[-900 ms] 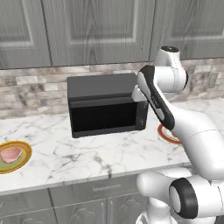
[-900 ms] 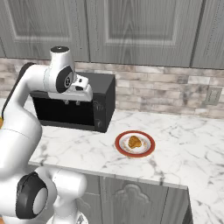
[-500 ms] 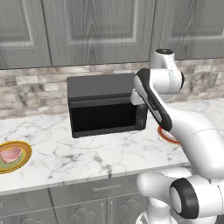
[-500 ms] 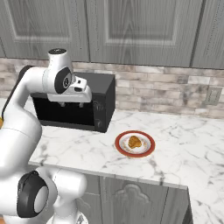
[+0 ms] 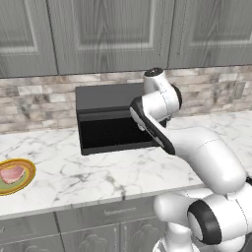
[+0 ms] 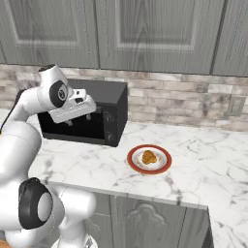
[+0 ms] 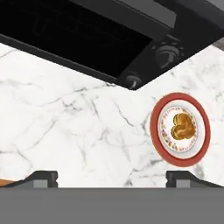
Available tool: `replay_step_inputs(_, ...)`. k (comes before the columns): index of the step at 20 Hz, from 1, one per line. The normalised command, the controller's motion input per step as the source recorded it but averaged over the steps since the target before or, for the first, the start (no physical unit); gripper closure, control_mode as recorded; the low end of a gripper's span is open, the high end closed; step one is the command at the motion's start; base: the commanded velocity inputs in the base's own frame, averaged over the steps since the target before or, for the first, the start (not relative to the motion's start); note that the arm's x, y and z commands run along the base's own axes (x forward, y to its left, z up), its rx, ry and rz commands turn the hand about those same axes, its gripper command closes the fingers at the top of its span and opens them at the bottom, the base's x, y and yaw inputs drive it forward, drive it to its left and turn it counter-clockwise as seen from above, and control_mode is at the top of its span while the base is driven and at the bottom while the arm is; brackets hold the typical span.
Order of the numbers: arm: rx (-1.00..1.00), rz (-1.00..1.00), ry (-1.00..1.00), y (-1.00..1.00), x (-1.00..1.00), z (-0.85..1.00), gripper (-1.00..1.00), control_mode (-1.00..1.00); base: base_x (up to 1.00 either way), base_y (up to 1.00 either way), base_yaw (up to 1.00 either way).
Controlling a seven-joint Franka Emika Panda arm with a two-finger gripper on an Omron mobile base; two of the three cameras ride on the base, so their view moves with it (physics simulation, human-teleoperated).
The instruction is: Open the toaster oven door. Place the bread on the bottom rack in the toaster oven and place the steak on the top rack.
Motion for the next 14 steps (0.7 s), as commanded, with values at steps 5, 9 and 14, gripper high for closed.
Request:
replay_step_inputs(5,-0.48,0.18,0.0,0.24,0.01,0.0,-1.0,-1.0,0.0,0.0,0.0)
replay_step_inputs(9,-0.44,0.13,0.0,0.26,0.01,0.0,-1.0,-1.0,0.0,0.0,0.0)
replay_step_inputs(14,-0.36,0.06,-0.05,0.23,0.0,0.0,-1.0,-1.0,0.0,0.0,0.0)
